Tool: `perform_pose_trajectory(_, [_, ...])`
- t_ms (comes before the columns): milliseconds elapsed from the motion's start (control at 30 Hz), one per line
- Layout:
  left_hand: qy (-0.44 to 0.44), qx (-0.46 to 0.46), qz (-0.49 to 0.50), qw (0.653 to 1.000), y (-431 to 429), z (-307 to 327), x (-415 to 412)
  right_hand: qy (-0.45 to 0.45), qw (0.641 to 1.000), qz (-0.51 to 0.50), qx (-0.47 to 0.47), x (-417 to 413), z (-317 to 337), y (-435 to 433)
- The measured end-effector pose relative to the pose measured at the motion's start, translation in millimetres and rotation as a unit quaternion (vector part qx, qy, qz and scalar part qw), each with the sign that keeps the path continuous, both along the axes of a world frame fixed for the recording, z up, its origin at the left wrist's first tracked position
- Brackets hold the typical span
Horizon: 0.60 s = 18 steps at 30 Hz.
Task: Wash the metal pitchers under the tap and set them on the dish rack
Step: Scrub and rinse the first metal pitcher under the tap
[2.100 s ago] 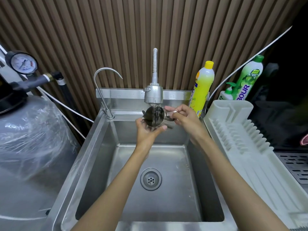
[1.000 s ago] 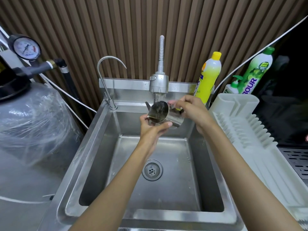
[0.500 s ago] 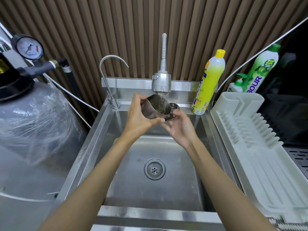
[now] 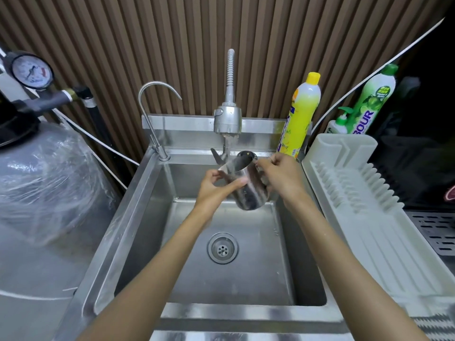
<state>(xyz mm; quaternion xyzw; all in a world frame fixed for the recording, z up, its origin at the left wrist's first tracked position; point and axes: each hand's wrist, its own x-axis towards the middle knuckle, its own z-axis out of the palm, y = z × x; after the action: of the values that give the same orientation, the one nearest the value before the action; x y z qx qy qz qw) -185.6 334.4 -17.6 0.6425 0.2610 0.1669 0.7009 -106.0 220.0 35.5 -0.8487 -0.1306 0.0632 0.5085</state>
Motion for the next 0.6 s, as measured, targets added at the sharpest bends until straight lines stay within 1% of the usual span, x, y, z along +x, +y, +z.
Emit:
perform_pose_trajectory(33, [-0.006, -0.03, -0.026, 0.999, 1.3, 2.0, 2.4, -0.05, 0.999, -0.004, -0.016, -2.3, 5.1, 0.9])
perform_pose_trajectory(100, [-0.023, -0.059, -0.057, 0.996, 4.7, 5.3, 7.6, -0.105, 0.994, 0.004, -0.009, -6.1, 11.9, 2.6])
perform_pose_trajectory(133, [-0.039, -0.074, -0.062, 0.995, 6.4, 7.1, 10.4, -0.115, 0.993, 0.013, 0.008, -6.2, 13.7, 3.9])
perform_pose_trajectory(200, [-0.082, -0.103, -0.044, 0.99, 9.9, 11.4, 15.0, -0.103, 0.991, 0.037, 0.074, -2.3, 12.7, 7.9])
perform_pose_trajectory(267, [-0.118, -0.098, -0.018, 0.988, 12.4, 14.2, 18.2, -0.052, 0.983, 0.07, 0.164, 4.2, 4.5, 13.0])
perform_pose_trajectory(333, [-0.127, -0.058, 0.011, 0.99, 16.4, 15.4, 18.8, 0.04, 0.959, 0.101, 0.26, 10.2, -7.2, 17.5])
perform_pose_trajectory(367, [-0.12, -0.026, 0.024, 0.992, 19.0, 16.8, 17.1, 0.094, 0.941, 0.116, 0.305, 13.0, -14.5, 19.4])
perform_pose_trajectory(433, [-0.097, 0.057, 0.043, 0.993, 26.6, 19.8, 12.6, 0.201, 0.889, 0.153, 0.382, 16.3, -29.0, 22.6])
perform_pose_trajectory(500, [-0.072, 0.139, 0.034, 0.987, 33.4, 23.5, 6.9, 0.278, 0.839, 0.187, 0.429, 15.2, -42.3, 22.8])
perform_pose_trajectory(533, [-0.062, 0.174, 0.025, 0.983, 35.8, 25.5, 4.0, 0.304, 0.824, 0.19, 0.439, 13.0, -47.8, 22.8])
perform_pose_trajectory(567, [-0.051, 0.203, 0.019, 0.978, 37.5, 27.4, 1.5, 0.322, 0.818, 0.183, 0.44, 10.5, -51.9, 22.5])
perform_pose_trajectory(600, [-0.042, 0.226, 0.016, 0.973, 38.3, 29.1, -0.9, 0.33, 0.821, 0.172, 0.433, 7.5, -54.9, 22.3])
